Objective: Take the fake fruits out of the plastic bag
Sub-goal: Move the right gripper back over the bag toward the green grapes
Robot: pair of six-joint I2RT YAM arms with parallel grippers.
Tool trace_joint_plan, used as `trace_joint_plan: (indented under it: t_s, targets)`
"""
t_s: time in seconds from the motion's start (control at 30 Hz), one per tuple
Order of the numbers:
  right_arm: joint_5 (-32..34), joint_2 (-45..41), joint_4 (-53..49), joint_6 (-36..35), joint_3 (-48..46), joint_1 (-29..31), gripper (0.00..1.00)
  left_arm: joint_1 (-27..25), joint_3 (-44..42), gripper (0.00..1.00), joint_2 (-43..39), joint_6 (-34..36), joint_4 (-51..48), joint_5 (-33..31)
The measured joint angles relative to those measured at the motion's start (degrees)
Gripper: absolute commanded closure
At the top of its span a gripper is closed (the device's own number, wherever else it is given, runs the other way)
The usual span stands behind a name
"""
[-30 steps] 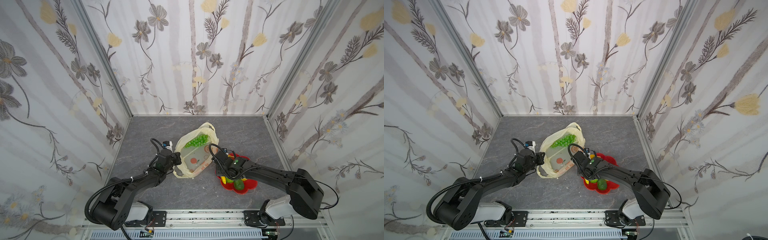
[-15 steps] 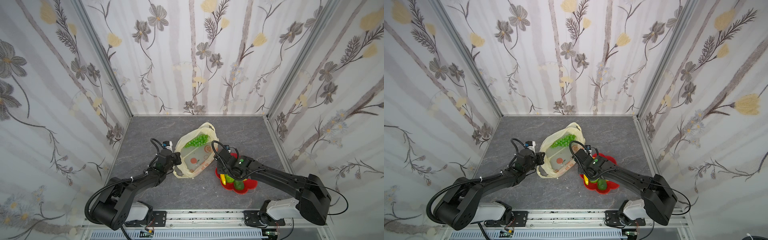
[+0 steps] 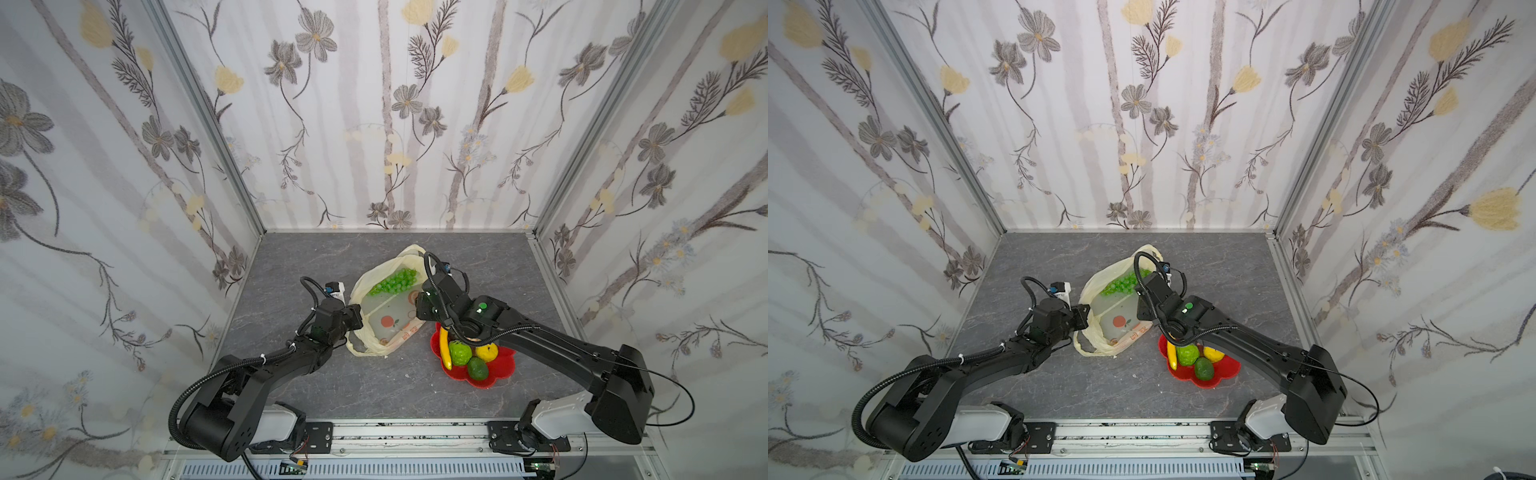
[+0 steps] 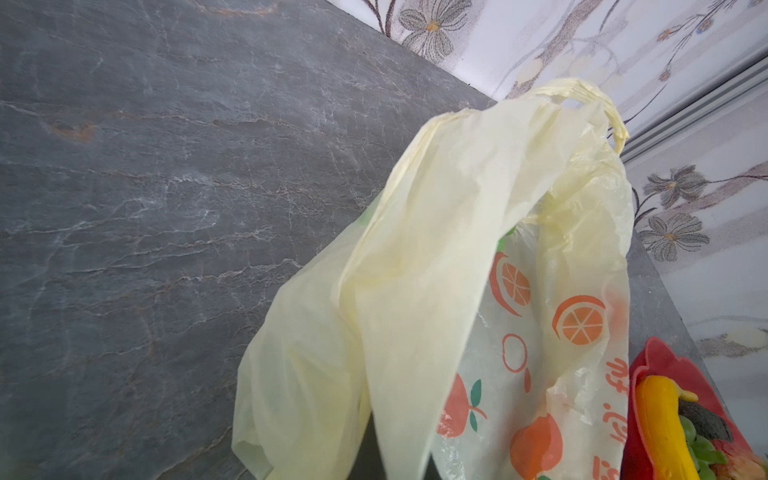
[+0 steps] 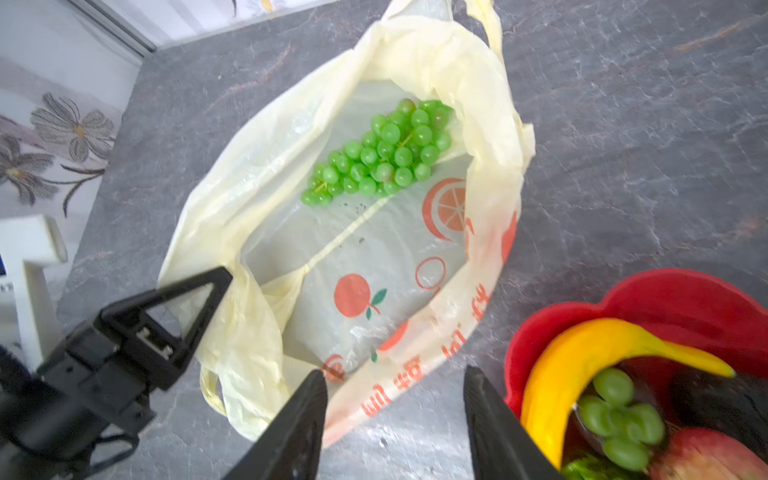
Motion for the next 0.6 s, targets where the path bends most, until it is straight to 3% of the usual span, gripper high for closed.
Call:
trace_joint_plan:
  t_s: [0.27, 0.6]
  targets:
    - [-5.27, 13.51, 8.17, 0.11, 6.43, -6.40, 0.47, -0.02, -0.13, 1.00, -1.01, 0.02, 0.00, -0.04]
    - [-9.60, 25.16, 12.94, 3.76, 10.73, -10.58, 0.30, -0.20, -0.17, 1.00, -1.20, 0.07, 0.00, -0.02]
